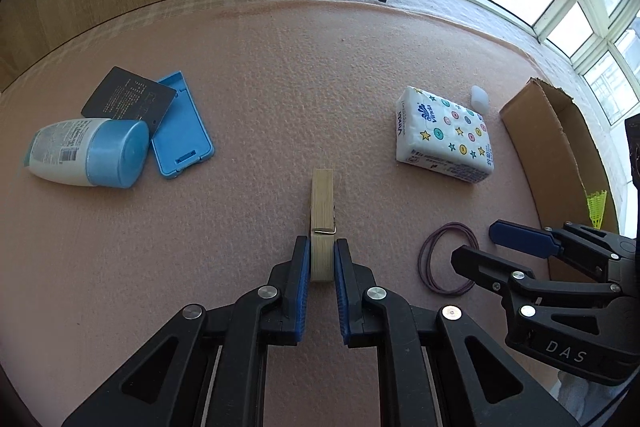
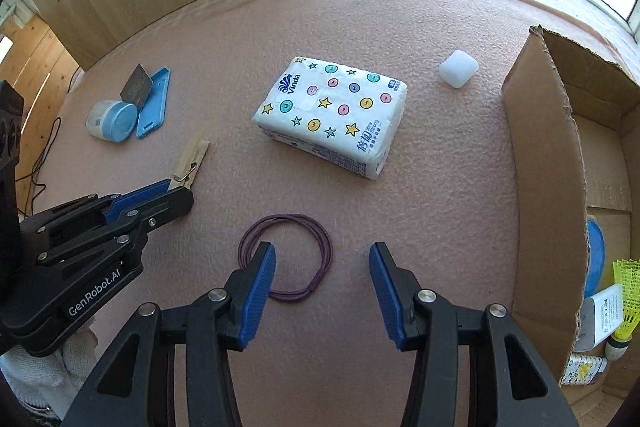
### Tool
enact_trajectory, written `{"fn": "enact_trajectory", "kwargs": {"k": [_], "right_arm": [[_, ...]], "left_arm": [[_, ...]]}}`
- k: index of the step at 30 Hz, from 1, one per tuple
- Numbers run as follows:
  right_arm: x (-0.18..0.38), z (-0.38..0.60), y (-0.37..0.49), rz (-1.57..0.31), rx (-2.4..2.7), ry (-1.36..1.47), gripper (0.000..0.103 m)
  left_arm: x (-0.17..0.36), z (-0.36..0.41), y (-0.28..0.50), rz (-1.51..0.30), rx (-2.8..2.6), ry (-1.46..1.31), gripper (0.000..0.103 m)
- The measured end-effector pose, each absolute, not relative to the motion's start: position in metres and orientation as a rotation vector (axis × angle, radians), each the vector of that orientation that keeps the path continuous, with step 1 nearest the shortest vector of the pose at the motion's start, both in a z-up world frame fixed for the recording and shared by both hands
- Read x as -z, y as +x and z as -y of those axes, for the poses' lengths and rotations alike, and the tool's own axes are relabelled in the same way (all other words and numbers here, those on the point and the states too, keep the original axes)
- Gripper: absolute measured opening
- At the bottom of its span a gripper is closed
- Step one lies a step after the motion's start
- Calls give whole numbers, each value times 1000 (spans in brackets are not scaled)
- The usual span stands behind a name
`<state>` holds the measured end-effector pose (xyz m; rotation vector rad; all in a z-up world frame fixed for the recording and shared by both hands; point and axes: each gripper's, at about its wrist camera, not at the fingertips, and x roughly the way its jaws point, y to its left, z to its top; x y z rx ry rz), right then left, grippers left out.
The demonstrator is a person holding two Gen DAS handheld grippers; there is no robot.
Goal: Organize objects
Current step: 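Grasp the purple rubber band with the right gripper while left holds the clothespin, then carry the clothespin with left gripper into the box while right drops the rubber band there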
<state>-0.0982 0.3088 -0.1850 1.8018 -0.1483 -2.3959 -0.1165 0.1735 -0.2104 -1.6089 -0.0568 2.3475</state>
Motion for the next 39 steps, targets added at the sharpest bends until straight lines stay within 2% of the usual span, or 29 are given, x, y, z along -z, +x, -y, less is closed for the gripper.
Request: {"fn": "enact_trajectory", "kwargs": {"k": [4,7,8,12,20,29,39], "right_arm": [[185,-303,-102,62,2412,1797,42],[186,-298,-103,-46,2445,1792,27],[185,-298,-103,-81,2456,1784,19],[185,-297,-101,-130,2451,1760,5],[174,-303,-86,-32,2485,1696,3],[127,-330,-53,90,2589,1545,3],[72,-374,-19,190,2720,1393,3]], "left_arm": [[210,-169,-108,85,-2345,-1610,12],[210,-166,-103,95,-2330,-1604,12],[210,-165,-101,102,-2330,-1605,12],[210,-163,-95,121,-2333,-1605,12],[199,-156,-82,187,-2339,-1581,12],[167,-166,-68,192,-2344,-1498,12],[127,-216,-59,134,-2307,-1371,12]]}}
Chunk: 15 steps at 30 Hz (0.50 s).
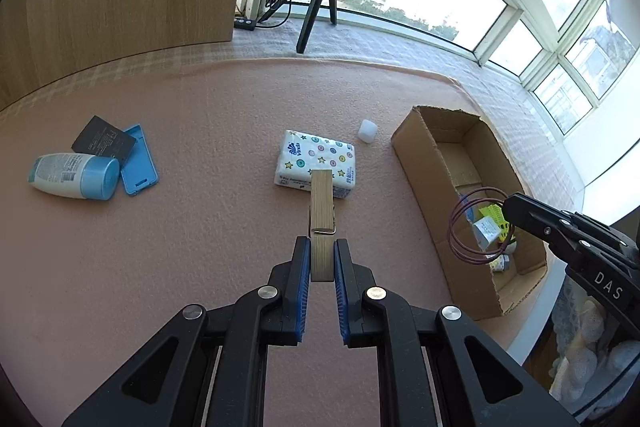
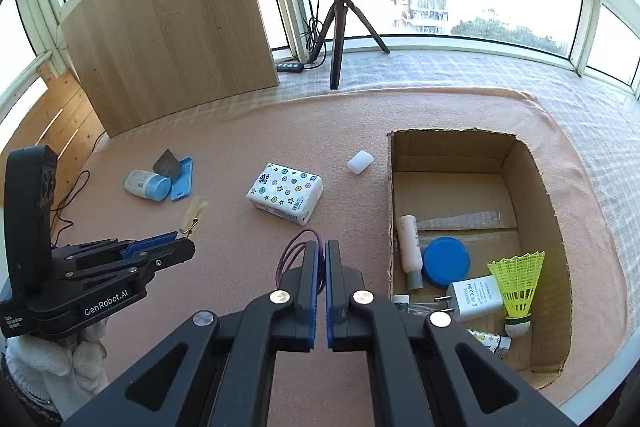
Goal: Organize objects
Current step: 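Carry the clothespin with left gripper into the box while right drops the rubber band there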
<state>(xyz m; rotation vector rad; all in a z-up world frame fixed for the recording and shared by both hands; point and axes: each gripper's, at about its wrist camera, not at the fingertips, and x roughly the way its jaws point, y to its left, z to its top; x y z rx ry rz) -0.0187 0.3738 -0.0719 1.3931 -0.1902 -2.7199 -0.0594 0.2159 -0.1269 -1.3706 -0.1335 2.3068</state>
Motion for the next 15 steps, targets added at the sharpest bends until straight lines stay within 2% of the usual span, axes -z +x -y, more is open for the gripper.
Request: {"fn": "enact_trajectory", "kwargs": {"k": [7,15], "right_arm": [[53,-415,1,243,2797,1360,3],[56,-459,19,291,2844,1394,3]], "left_arm": [[107,-273,-62,77,-2255,-1295,12],[103,-350,-70,6,-2190,-1258,12]]}}
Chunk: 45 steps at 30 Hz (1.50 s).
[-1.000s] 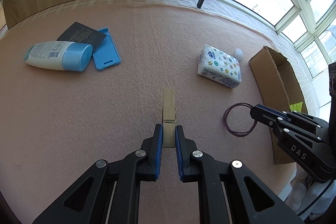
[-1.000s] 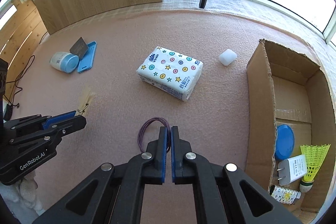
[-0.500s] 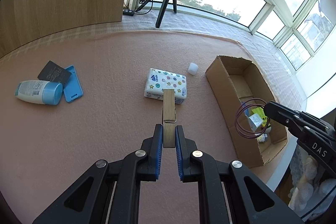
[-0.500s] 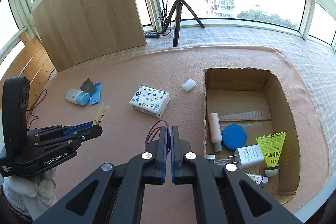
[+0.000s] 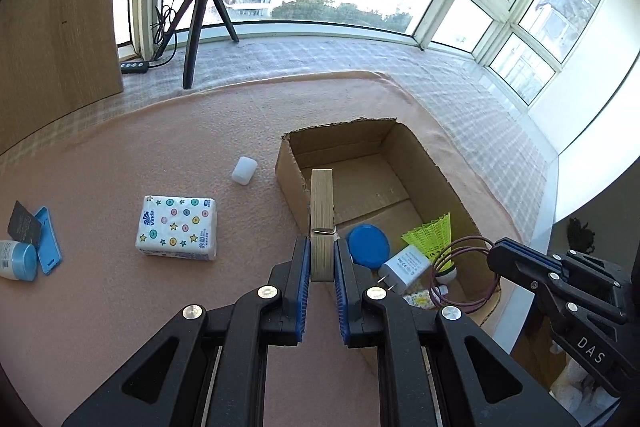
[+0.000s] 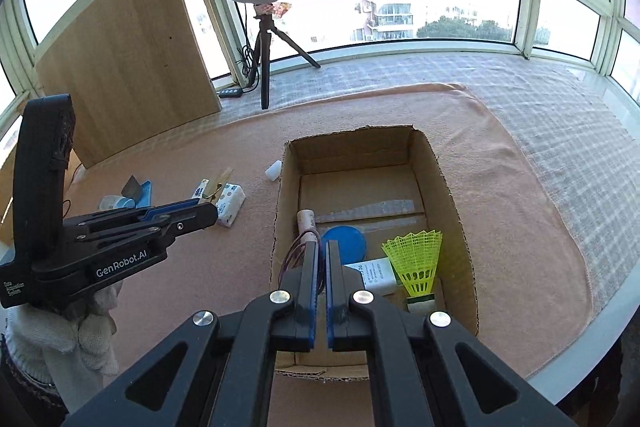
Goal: Organize objects
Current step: 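Carry the clothespin with left gripper into the box while right drops the rubber band there, then withdraw both open grippers up and away from the box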
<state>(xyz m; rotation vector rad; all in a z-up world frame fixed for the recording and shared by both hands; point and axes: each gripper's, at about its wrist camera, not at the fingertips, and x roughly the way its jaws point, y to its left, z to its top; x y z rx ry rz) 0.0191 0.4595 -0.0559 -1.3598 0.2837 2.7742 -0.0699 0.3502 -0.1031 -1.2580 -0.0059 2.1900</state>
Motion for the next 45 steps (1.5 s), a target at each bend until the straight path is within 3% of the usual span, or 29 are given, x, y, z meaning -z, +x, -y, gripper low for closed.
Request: {"fn": "enact_trajectory", "kwargs": {"k": [17,18,19,20,21,23,45], "right_arm": [[77,-501,15,-303,-2731,-1385,4],[77,-502,14,-308,-2735,-1387,5],[78,-503,13,-315,-2739,-1398,8],[79,-504,13,-318,-2738,-1407,20],[80,-504,13,-315,-2738,-1404,39],[79,-504,15,-306,-2747,-1379,55],[69,-466,10,-351,-2823,-1431,55]], "left_arm": [[119,-446,-95,-119,-2145,-1279,14],[119,-448,-96,-126,-2144,-1283,19],[120,-449,-97,-128,-2147,-1290,40],[120,-449,-97,-121,-2148,-1295,59],[120,-448,-98,-109,-2154,-1292,62],[119,-446,-100,-111,-2167,-1292,62],[92,-321,-78,-58,-2298,-1347,62]]}}
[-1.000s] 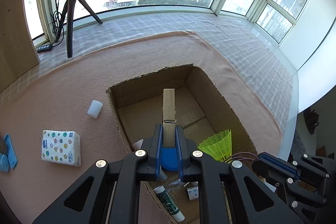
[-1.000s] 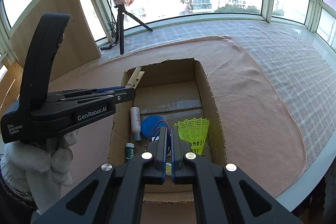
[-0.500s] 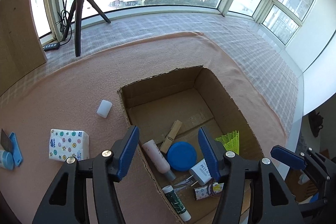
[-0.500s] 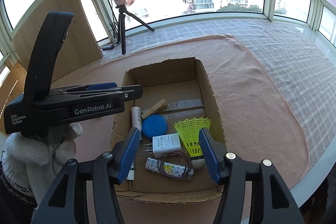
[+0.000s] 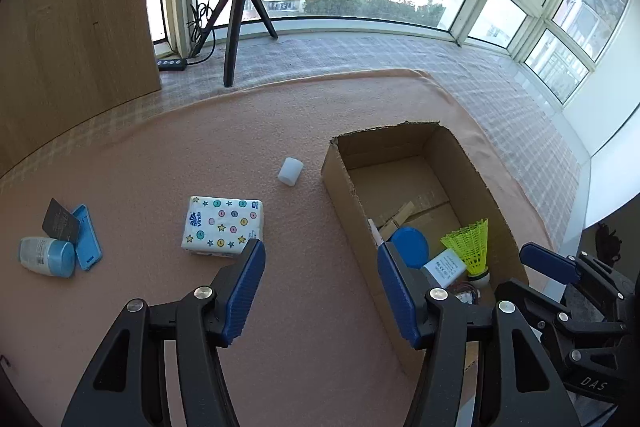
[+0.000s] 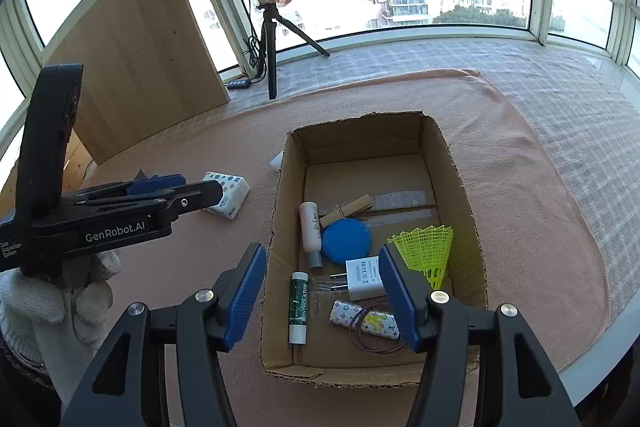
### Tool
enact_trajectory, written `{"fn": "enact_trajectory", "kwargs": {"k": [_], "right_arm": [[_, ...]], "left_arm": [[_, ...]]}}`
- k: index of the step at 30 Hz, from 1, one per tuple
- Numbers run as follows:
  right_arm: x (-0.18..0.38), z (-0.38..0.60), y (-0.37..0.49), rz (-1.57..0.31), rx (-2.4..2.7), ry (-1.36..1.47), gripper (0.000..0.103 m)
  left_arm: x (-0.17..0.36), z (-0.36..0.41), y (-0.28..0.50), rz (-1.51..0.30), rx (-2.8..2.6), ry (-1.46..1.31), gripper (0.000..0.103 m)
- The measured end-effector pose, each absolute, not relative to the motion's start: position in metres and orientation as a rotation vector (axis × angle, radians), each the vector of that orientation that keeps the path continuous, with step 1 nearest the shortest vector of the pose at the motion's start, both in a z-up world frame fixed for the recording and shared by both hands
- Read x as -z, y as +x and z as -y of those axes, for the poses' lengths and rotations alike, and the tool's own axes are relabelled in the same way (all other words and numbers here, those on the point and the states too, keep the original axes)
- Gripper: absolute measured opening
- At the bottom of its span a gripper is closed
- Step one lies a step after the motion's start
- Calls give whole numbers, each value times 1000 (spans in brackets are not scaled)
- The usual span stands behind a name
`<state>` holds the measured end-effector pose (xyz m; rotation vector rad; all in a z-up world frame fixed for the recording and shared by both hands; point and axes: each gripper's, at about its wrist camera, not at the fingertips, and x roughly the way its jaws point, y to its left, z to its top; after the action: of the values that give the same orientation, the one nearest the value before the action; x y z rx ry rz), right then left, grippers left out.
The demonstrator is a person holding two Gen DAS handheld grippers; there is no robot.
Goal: Organize objects
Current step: 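Withdraw both open grippers up and away from the box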
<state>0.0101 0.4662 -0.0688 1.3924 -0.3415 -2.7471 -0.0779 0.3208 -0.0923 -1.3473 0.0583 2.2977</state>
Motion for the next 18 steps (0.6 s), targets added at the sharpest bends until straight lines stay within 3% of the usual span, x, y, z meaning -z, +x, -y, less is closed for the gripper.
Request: {"fn": "enact_trajectory", "kwargs": {"k": [18], "right_arm": [[14,-397,-31,346,2588,1238,55]], "left_arm": [[-15,-143,-92,-59,-2573,-1252,62]]}}
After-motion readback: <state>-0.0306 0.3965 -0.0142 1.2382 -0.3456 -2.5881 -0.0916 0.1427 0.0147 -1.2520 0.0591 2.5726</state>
